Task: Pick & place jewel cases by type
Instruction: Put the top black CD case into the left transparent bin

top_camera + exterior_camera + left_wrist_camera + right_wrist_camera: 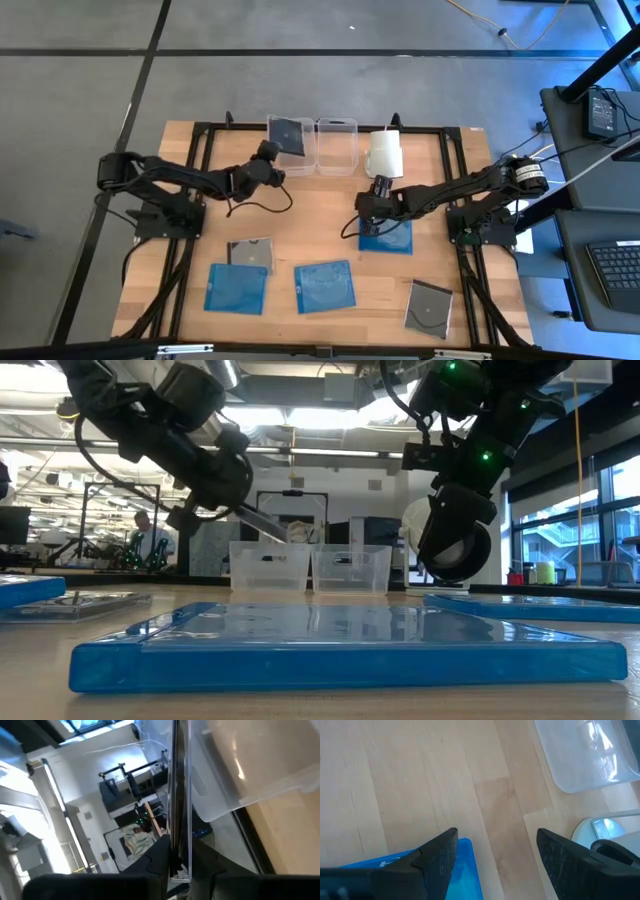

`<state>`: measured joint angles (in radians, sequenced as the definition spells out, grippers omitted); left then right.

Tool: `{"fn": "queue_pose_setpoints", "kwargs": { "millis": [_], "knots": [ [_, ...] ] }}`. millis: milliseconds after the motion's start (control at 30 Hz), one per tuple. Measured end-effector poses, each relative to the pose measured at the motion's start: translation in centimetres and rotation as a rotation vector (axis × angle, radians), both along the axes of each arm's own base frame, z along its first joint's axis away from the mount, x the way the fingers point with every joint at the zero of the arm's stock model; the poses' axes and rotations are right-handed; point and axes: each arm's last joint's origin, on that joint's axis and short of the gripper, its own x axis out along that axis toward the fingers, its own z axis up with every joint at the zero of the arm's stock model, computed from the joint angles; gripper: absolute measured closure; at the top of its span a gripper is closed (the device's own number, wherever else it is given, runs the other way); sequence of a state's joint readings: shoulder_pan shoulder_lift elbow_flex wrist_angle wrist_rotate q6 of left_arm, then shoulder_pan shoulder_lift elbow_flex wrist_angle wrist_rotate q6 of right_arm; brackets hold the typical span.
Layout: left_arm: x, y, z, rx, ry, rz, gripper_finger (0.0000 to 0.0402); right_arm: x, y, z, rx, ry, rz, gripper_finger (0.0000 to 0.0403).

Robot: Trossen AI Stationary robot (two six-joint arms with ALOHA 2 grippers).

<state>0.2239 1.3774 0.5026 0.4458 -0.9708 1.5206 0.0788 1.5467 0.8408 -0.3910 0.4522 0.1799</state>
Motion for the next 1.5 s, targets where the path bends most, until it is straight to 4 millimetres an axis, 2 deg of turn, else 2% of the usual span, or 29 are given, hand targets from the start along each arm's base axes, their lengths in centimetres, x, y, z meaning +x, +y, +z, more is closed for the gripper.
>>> {"fn": "queue_pose_setpoints", "kwargs": {
  "millis": [300,533,800,1500],
  "knots": [
    [0.5,0.5,-2.6,0.004,0.203,-0.009,0.0355,0.0,0.0,0.0,0.0,-0.001,0.0,0.013],
    [1.0,0.5,-4.3,-0.032,0.285,-0.079,0.0355,0.1,0.0,0.0,0.0,-0.006,0.0,0.013],
    [1.1,0.5,-4.5,-0.051,0.288,-0.132,0.0354,0.0,0.0,0.0,0.0,-0.006,0.0,0.013],
    [1.1,0.4,-4.5,-0.065,0.251,-0.108,0.0354,0.0,0.0,0.0,0.001,-0.006,-0.001,0.013]
  ]
}}
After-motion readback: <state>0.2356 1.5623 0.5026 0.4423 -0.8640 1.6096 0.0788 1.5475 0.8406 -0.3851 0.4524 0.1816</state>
